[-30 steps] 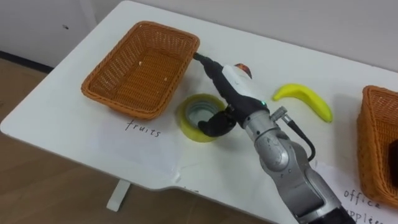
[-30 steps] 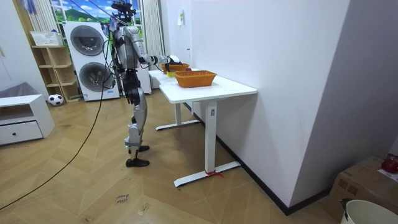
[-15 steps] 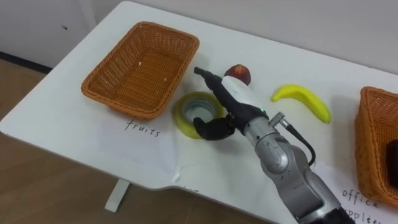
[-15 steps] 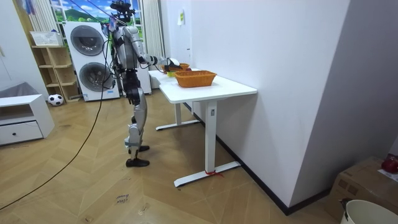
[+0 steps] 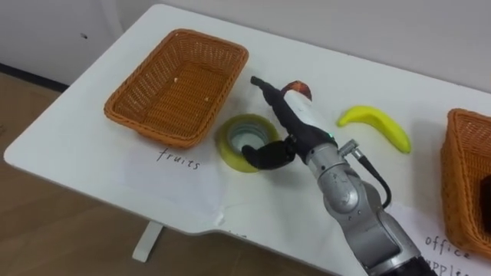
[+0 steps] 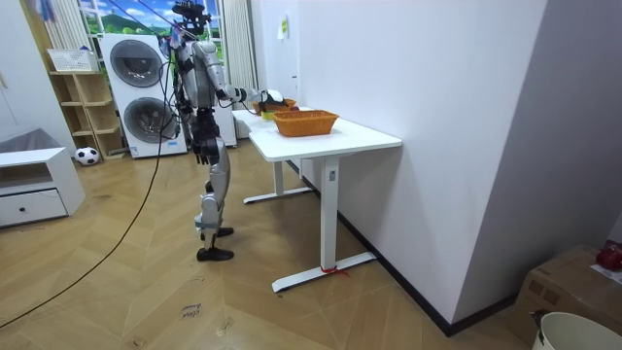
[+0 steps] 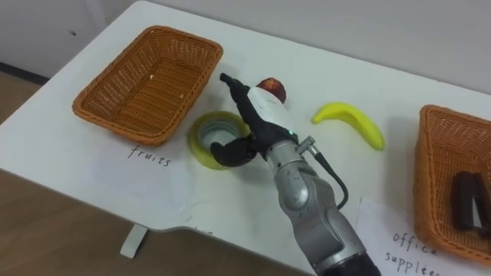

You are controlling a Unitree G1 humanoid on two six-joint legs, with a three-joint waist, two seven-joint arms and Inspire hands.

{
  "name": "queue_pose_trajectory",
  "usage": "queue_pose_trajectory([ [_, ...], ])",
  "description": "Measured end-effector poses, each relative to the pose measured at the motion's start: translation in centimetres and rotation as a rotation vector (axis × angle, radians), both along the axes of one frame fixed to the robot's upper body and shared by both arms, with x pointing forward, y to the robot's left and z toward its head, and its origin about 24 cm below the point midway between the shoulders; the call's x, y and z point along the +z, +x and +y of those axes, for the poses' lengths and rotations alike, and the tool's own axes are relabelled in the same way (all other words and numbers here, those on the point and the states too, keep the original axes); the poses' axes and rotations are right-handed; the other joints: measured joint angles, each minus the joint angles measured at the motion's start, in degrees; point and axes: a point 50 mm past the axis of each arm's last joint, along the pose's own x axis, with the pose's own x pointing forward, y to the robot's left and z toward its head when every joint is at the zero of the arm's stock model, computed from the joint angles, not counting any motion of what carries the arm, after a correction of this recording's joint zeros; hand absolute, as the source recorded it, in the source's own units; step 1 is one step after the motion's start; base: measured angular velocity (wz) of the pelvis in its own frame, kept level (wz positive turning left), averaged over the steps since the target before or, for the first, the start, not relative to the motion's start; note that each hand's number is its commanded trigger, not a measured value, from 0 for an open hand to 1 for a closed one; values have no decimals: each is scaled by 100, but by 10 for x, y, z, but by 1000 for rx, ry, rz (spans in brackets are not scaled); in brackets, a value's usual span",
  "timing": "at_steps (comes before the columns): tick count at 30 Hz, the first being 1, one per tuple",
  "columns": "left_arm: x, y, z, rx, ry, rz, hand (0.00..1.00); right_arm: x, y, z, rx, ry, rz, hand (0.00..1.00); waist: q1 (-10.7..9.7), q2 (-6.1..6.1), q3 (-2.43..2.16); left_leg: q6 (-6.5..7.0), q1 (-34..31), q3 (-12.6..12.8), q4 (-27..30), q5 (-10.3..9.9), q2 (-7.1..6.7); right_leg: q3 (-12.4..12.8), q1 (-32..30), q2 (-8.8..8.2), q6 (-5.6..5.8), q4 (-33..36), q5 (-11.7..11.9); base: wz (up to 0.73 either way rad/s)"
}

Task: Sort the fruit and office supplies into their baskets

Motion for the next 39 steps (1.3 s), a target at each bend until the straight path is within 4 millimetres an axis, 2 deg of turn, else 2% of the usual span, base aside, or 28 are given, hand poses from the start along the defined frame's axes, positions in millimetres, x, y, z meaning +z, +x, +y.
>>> queue_pose_trajectory([
  [6, 0, -1, 0, 2, -2, 3, 0, 1, 1, -2, -21, 28, -5, 0, -20, 25, -37, 0, 1, -8, -3, 0, -1, -69, 16, -1, 0, 0, 0, 0],
  [15, -1, -3, -1, 1, -22, 18, 0, 6, 5, -13, -95, 47, -53, 0, -11, -20, -71, 0, 4, -24, -4, 0, -4, -78, 31, -1, 0, 1, 0, 0],
  [32, -2, -7, -2, 7, -44, 46, 0, 17, 11, -12, -125, 70, -118, 0, 16, 3, -54, 0, -6, -35, -29, 0, -7, -77, 23, 1, 0, 2, 0, 0],
  [39, -2, -6, -2, 5, -44, 44, 0, 12, 11, -13, -130, 58, -102, 0, 29, 2, -55, 0, -4, -42, -46, 0, -6, -70, -7, 0, 1, 0, 0, 0],
])
